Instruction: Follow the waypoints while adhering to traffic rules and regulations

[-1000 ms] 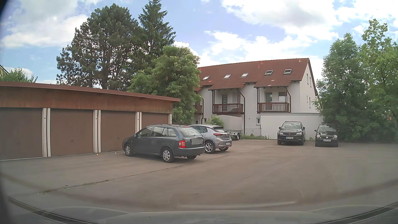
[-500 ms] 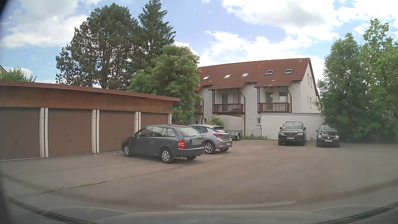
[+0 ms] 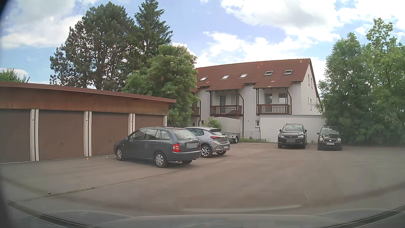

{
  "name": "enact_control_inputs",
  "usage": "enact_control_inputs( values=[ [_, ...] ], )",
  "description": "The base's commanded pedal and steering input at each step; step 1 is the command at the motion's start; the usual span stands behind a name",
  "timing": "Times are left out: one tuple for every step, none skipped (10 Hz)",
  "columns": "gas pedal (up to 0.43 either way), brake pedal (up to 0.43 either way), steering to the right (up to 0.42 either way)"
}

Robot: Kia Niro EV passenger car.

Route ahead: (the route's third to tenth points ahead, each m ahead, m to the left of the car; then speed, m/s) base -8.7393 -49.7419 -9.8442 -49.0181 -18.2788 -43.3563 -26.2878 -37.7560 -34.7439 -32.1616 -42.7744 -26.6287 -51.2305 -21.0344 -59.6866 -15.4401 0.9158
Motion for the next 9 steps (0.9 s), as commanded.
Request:
enact_control_inputs(
  values=[
    [0.0, 0.024, 0.464],
    [0.0, 0.024, 0.511],
    [0.0, 0.024, 0.547],
    [0.0, 0.024, 0.598],
    [0.0, 0.024, 0.645],
    [0.0, 0.018, 0.679],
    [0.0, 0.024, 0.711],
    [0.0, 0.024, 0.74],
    [0.0, 0.024, 0.756]
  ],
)
